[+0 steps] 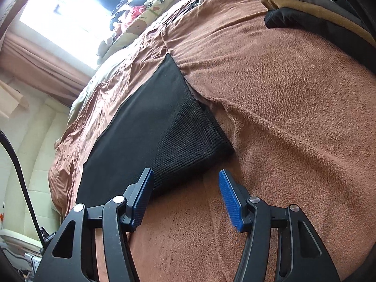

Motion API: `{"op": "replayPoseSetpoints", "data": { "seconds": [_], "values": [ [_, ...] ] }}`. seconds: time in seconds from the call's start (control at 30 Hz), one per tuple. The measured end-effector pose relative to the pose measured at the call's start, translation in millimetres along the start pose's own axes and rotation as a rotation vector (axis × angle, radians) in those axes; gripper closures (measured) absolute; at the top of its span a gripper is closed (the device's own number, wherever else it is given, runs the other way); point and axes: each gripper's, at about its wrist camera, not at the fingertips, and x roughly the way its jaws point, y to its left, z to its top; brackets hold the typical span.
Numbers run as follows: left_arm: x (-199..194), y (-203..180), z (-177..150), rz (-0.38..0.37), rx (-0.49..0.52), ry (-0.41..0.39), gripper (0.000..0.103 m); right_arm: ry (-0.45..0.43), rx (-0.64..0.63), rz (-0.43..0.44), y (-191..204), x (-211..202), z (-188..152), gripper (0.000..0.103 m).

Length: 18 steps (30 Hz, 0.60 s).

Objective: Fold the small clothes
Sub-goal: 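Move the left gripper to the folded shirt's corner and close on it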

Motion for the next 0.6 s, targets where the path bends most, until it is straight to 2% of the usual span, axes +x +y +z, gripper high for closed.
{"op": "replayPoseSetpoints", "data": {
  "seconds": [0.2, 0.5, 0.6],
  "values": [
    [16.3, -3.0, 3.9, 0.056, 0.013, 0.016, 0.066, 0.009, 0.019, -0.056, -1.6, 7.8, 2.0, 0.047],
    [30.4, -3.0, 11.6, 0.088, -0.002, -0.001, 0.066, -0.068, 0.129, -0.045, -8.3, 5.5, 6.0, 0.047],
    [30.4, -3.0, 8.2, 0.103, -0.02, -0.014, 0.069, -0.071, 0.149, -0.038, -11.2, 6.4, 3.7, 0.047]
  ]
}}
